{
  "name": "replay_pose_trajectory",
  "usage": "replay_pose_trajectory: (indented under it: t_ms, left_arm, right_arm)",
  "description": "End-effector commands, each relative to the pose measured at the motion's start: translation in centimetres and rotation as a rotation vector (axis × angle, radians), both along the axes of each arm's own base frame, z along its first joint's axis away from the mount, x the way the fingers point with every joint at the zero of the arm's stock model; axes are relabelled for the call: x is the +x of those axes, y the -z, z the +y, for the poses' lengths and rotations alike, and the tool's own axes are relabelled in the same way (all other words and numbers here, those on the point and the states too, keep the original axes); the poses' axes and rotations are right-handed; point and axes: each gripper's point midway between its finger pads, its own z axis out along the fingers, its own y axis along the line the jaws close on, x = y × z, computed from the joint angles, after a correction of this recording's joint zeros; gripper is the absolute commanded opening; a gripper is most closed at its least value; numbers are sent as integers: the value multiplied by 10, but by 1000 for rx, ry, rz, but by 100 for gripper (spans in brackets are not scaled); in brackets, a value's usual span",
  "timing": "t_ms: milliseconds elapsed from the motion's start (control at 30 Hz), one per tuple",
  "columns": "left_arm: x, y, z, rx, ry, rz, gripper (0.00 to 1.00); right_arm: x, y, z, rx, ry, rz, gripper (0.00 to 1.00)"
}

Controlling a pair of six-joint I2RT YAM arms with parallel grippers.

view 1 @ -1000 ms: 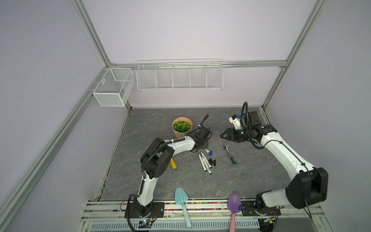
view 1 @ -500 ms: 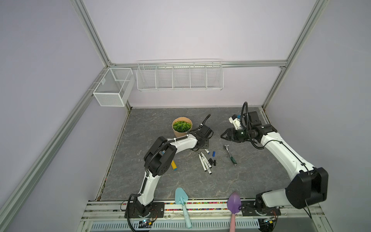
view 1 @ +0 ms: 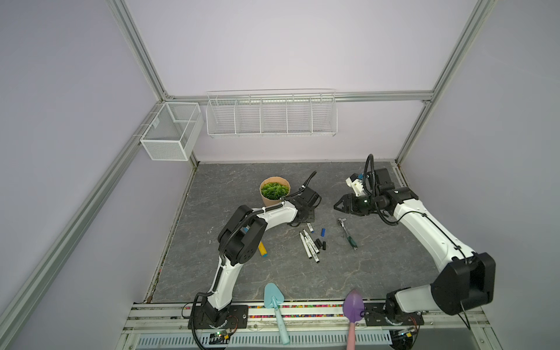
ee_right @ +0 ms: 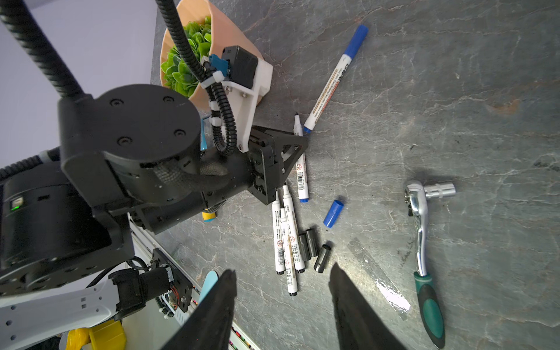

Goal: Insert the pens into the pen caps
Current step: 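Grasp another uncapped white marker on the table with the left gripper, then lift the white marker upright with the left gripper while the right gripper approaches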

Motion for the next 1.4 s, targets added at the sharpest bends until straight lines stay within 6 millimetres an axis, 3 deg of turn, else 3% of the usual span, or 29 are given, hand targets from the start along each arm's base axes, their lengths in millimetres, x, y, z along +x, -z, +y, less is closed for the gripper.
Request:
replay_pose_trajectory:
  t_ms: [0, 433, 667, 733, 800, 900, 1067, 1300, 1367]
  left_arm:
    - [-1, 22, 8, 23, -44, 56, 26]
    - [21, 28, 17, 42, -106, 29, 16]
    - [36, 15, 22, 64, -124, -20, 10]
    - [38, 11, 23, 78, -116, -30, 11]
    - [38, 10, 24, 93, -103, -28, 21]
    - [33, 11, 29, 130, -90, -12, 30]
    - [14, 19, 45, 197, -76, 36, 34]
    - [-25, 36, 54, 283, -3, 146, 34]
    - [-33, 40, 55, 284, 8, 175, 28]
  right_arm:
    - [-2, -2, 1, -7, -20, -9, 54]
    - [-3, -4, -1, -17, -21, -5, 54]
    - [-2, -5, 0, -17, -18, -4, 54]
    - [-2, -6, 0, -14, -20, -6, 54]
    - [-2, -5, 0, -16, -18, -4, 54]
    - [-2, -4, -1, -21, -16, -5, 54]
    - [-3, -3, -2, -22, -14, -6, 54]
    - [-2, -4, -2, -15, -9, -11, 53]
    - [-1, -6, -2, -14, -6, -17, 53]
